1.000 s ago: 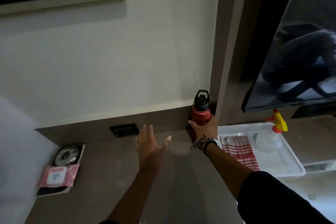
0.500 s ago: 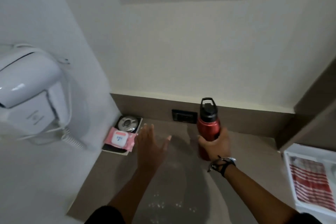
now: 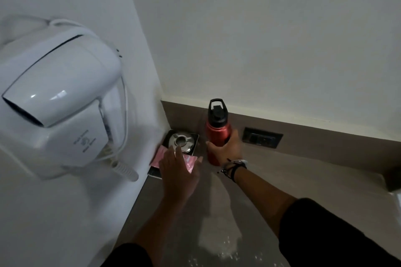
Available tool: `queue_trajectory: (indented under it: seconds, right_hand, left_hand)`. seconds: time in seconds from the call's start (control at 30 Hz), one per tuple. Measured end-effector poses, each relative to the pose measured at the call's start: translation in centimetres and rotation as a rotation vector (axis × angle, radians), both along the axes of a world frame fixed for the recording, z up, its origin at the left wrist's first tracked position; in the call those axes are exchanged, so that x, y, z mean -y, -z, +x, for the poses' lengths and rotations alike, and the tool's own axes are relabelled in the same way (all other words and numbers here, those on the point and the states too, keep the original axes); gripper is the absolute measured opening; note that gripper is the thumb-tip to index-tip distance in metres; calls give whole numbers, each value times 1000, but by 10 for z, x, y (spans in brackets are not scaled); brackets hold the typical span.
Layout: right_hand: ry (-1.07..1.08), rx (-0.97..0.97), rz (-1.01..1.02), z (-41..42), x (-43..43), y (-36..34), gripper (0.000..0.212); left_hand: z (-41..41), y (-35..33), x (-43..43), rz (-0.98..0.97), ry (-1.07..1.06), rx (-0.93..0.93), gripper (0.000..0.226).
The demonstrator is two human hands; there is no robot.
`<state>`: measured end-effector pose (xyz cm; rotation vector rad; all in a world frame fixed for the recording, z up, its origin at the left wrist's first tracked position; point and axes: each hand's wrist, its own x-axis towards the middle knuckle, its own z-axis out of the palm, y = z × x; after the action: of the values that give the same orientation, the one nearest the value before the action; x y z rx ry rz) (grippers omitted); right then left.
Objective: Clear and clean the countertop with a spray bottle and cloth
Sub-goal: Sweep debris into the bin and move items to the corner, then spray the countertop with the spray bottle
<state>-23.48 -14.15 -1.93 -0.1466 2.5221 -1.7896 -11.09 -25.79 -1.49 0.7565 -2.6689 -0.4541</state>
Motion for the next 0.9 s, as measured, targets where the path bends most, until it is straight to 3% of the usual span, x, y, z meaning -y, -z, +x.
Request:
queue_trajectory:
  seconds: [0.23, 0.37, 0.53, 0.7, 0.9]
  right_hand:
    - [-80, 53, 152, -5, -1, -3, 67]
    - [-83, 62, 251, 7, -46, -4, 76]
    - [83, -69, 255, 43, -164, -4, 47]
    - [379, -86, 263, 74, -335, -5, 42]
    - [625, -52, 217, 86, -459, -7, 44]
  left_hand:
    - [1, 5, -14, 70, 108, 30, 81]
    - [4, 9, -43, 68, 229, 32, 71]
    - [3, 21, -119, 109, 456, 91, 73]
    - [-12, 8, -247, 163, 668, 74, 73]
    - [-29, 0, -355, 125, 784, 81, 69]
